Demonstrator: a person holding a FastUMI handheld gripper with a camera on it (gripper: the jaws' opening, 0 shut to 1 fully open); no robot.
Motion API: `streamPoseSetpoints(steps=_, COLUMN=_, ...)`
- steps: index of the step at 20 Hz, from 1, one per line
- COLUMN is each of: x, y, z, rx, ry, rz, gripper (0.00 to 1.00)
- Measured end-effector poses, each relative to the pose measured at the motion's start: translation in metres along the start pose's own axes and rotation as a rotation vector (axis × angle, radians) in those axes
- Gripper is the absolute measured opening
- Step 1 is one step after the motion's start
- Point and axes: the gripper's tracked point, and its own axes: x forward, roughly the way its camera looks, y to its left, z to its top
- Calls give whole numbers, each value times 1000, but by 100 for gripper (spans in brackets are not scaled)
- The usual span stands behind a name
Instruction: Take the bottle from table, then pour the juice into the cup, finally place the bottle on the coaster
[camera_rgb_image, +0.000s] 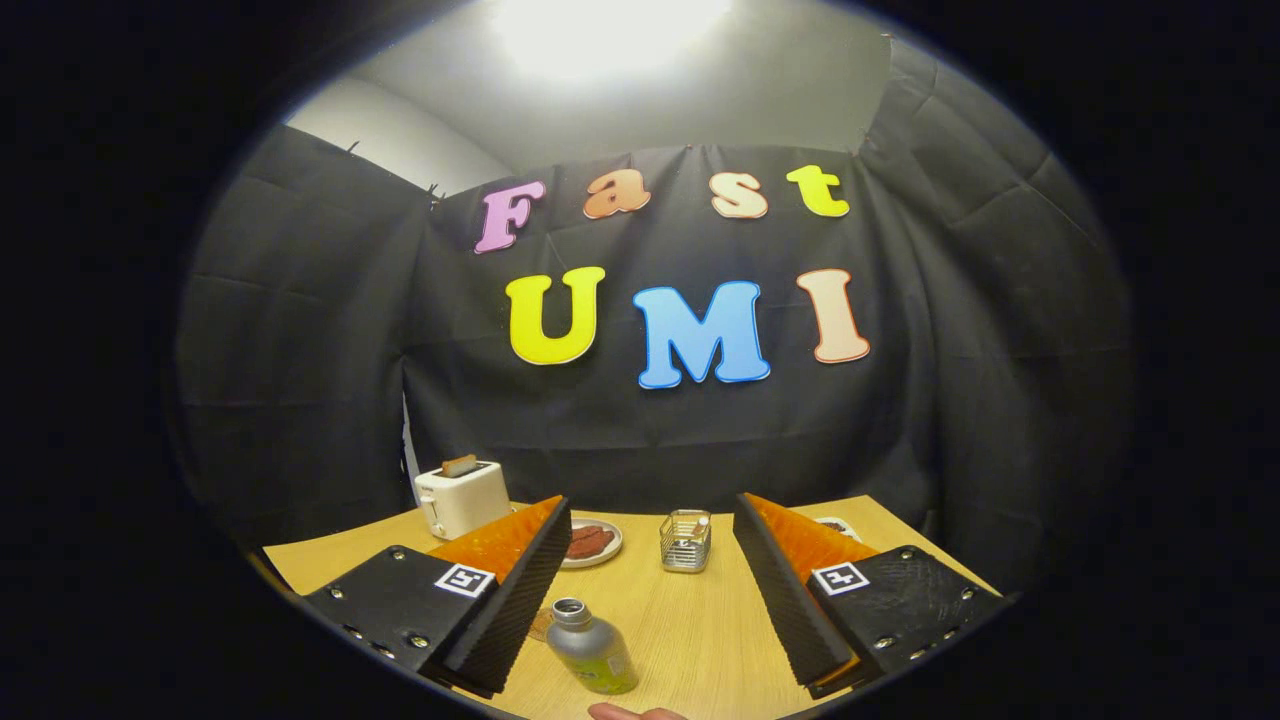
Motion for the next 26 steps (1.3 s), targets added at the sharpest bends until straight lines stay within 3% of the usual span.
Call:
streamPoseSetpoints(steps=16, x=28, y=45, z=-128, rx=-16, ry=117, rz=-10, gripper=100)
streamPoseSetpoints(steps=26, x=52, y=48, z=-175, rx=29, ry=139, rz=-52, gripper=100)
